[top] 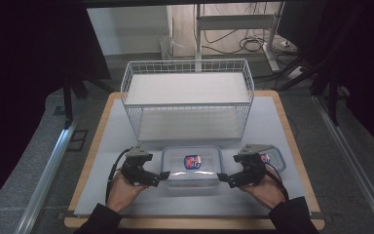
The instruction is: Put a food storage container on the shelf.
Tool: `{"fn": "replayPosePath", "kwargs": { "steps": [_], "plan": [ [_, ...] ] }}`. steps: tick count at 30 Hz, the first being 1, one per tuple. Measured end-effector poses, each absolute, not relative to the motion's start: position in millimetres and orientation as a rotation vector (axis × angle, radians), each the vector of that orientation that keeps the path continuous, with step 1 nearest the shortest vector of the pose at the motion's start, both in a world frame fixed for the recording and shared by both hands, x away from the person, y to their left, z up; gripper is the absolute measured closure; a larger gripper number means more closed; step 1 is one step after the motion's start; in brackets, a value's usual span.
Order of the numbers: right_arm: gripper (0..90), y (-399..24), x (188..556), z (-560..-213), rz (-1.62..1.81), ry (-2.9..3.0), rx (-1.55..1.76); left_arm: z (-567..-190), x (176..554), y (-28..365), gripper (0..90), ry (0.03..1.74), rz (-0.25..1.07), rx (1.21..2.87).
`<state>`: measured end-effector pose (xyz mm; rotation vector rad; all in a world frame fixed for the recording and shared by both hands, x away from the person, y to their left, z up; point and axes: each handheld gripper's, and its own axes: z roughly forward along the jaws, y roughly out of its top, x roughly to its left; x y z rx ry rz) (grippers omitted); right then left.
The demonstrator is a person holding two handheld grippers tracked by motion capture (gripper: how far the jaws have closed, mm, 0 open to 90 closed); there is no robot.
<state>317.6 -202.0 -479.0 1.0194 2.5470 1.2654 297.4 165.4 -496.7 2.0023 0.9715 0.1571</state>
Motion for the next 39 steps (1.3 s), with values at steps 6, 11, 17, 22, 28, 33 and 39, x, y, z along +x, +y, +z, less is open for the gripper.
{"fn": "replayPosePath", "kwargs": {
  "steps": [6,11,17,22,28,33,39],
  "plan": [
    [2.9,-186.0,330.7,-484.0,1.246,2.610,1.041,-506.0,308.1,159.5,0.0,0.983,0.087,2.014],
    [4.0,-180.9,339.8,-492.1,1.288,2.667,1.107,-511.7,310.4,155.0,0.0,0.954,-0.031,2.002],
    [4.5,-179.4,348.5,-501.4,1.359,2.734,1.251,-515.4,313.7,154.4,1.7,0.975,-0.137,1.987],
    [10.6,-179.9,341.0,-493.2,1.323,2.719,1.211,-507.6,303.5,150.3,4.4,0.950,-0.045,2.034],
    [25.2,-187.4,326.1,-484.8,1.349,2.655,1.177,-504.1,285.8,158.7,19.6,0.945,0.018,1.972],
    [36.9,-197.9,317.1,-484.4,1.422,2.630,1.184,-506.6,271.8,162.7,29.5,0.955,0.026,1.921],
    [45.5,-207.5,312.0,-484.0,1.481,2.632,1.177,-509.6,267.2,170.9,39.5,0.973,-0.020,1.840]
  ]
}}
